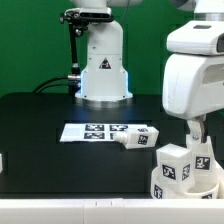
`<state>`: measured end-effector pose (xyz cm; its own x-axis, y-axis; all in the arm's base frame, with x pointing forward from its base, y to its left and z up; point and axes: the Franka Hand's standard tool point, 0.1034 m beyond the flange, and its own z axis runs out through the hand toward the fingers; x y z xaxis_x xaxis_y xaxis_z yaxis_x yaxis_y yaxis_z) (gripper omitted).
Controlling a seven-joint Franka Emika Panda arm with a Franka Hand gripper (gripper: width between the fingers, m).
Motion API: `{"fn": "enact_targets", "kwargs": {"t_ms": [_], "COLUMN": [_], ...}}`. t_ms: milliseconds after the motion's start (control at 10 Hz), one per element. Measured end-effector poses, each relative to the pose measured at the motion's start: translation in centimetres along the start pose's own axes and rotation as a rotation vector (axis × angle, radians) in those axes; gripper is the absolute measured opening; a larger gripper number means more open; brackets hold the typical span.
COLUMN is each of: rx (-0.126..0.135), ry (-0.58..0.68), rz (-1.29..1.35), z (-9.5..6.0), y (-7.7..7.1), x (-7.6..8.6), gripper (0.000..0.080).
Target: Assemble stool
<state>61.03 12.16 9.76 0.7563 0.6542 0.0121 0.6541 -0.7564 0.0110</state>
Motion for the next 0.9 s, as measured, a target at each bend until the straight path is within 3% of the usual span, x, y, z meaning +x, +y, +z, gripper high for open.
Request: {"fn": "enact_targets", "kwargs": {"t_ms": [300, 400, 600, 900], "rx": [-0.014, -0.032, -0.036, -0.033], "ry": [-0.013, -0.043, -0.083, -0.087], "rz": [-0.178, -0.387, -0.535, -0.481], "z": [0.1, 0.7, 2.4, 3.0], "y": [0.4, 0.5, 0.1, 0.1], "x": [-0.3, -0.4, -0.6, -0.9], "gripper": [0.0649, 0.0649, 0.0649, 0.064]}}
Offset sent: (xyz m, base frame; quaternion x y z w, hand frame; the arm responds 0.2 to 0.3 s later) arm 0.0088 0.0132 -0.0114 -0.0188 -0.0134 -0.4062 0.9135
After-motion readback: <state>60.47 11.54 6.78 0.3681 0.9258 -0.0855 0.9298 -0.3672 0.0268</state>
